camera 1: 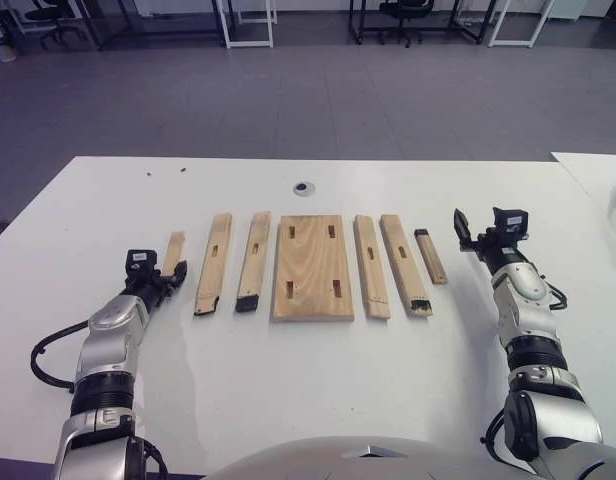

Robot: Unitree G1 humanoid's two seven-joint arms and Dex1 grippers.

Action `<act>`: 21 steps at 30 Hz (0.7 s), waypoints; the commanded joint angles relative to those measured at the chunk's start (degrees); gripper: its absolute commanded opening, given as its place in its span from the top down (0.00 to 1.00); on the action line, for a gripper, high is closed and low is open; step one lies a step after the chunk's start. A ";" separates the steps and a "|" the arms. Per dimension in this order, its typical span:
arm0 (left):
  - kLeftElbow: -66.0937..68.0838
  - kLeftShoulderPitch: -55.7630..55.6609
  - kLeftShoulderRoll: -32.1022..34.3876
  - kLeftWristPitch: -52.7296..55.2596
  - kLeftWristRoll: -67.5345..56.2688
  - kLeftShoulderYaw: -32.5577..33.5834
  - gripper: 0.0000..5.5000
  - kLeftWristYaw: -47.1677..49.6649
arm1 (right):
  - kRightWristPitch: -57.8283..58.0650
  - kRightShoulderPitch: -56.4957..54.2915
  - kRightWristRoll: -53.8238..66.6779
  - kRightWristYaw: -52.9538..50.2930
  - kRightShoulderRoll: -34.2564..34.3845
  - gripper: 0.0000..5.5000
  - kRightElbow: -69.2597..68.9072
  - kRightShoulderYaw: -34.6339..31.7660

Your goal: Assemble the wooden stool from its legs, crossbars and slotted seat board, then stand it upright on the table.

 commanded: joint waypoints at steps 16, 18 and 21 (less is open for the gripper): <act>-8.10 -8.17 -4.43 -12.30 -3.00 -3.35 0.77 -3.57 | 27.95 -6.85 19.28 10.21 6.08 0.24 -21.35 2.87; -12.64 -14.26 -10.18 -14.90 -2.52 -10.82 0.77 -6.84 | 38.89 -11.67 31.15 8.33 11.84 0.24 -28.42 2.70; -16.29 -19.02 -15.55 -16.95 -1.27 -18.77 0.77 -10.07 | 48.12 -16.18 42.23 3.55 18.03 0.24 -32.81 2.02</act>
